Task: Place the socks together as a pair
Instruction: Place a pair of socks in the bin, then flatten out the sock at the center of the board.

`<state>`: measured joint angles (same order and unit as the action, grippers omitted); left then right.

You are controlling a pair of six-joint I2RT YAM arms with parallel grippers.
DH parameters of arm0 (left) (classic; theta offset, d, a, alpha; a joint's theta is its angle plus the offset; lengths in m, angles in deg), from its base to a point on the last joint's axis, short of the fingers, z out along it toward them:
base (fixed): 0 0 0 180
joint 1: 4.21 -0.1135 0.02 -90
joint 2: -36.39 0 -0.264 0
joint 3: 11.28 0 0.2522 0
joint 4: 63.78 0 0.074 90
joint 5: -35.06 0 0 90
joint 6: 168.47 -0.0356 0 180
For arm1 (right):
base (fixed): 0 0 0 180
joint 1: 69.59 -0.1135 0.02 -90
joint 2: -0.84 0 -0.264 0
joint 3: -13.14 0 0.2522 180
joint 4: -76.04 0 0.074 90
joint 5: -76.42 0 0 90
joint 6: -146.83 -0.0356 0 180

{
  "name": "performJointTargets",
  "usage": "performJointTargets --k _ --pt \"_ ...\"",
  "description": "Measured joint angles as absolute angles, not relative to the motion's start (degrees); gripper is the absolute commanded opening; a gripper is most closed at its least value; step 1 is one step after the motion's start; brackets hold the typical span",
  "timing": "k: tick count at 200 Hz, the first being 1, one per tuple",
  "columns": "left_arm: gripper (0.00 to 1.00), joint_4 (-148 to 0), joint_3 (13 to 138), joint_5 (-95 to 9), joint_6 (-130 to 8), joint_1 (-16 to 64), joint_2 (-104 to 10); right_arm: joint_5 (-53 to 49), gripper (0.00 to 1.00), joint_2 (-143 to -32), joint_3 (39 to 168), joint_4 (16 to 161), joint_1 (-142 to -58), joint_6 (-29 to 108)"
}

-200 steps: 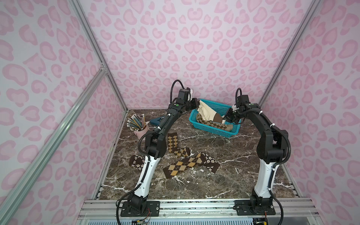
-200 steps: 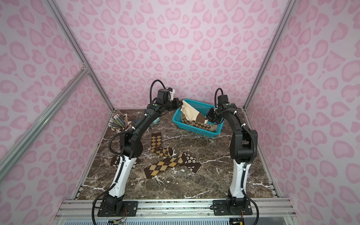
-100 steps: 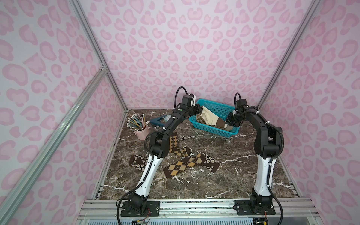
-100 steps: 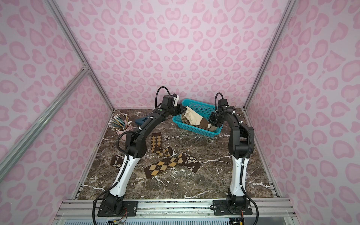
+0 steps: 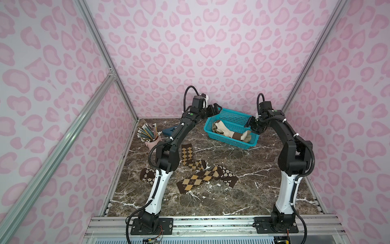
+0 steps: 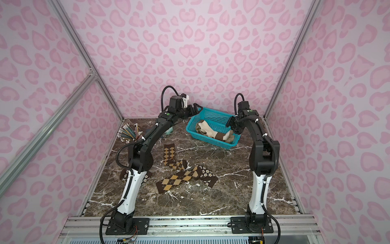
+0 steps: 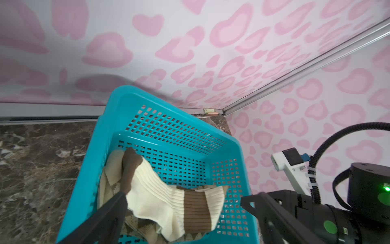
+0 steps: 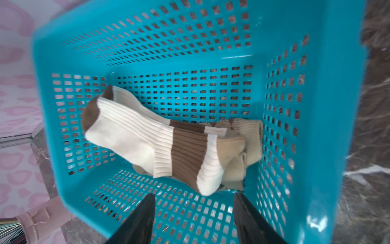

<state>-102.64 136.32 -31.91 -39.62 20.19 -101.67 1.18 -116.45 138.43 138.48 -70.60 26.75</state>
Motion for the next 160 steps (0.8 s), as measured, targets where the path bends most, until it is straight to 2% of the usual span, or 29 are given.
performJointTargets --k 24,38,78,113,150,160 --pt "0.98 -103.1 127.7 -34.1 -42.3 20.9 -89.1 -0.1 0.7 -107.5 132.5 138.7 -72.5 29.1" --pt "0.98 -101.7 118.1 -36.1 -44.0 20.9 -78.9 -0.5 0.7 -101.0 126.8 138.5 -74.0 30.4" --pt "0.98 -99.9 88.0 -41.6 -45.1 20.7 -53.2 4.4 0.7 -80.3 100.6 134.7 -80.5 32.7" --pt "0.98 -104.0 69.4 -44.6 -46.1 22.8 -41.1 6.4 0.67 -71.2 78.8 131.2 -88.9 32.1" --pt "0.98 -109.7 57.6 -47.6 -50.7 28.1 -31.0 7.6 0.6 -67.2 67.3 124.4 -94.0 27.8" --pt "0.98 -110.7 54.9 -48.1 -51.4 28.9 -28.7 8.1 0.55 -66.8 65.5 122.4 -95.5 26.8"
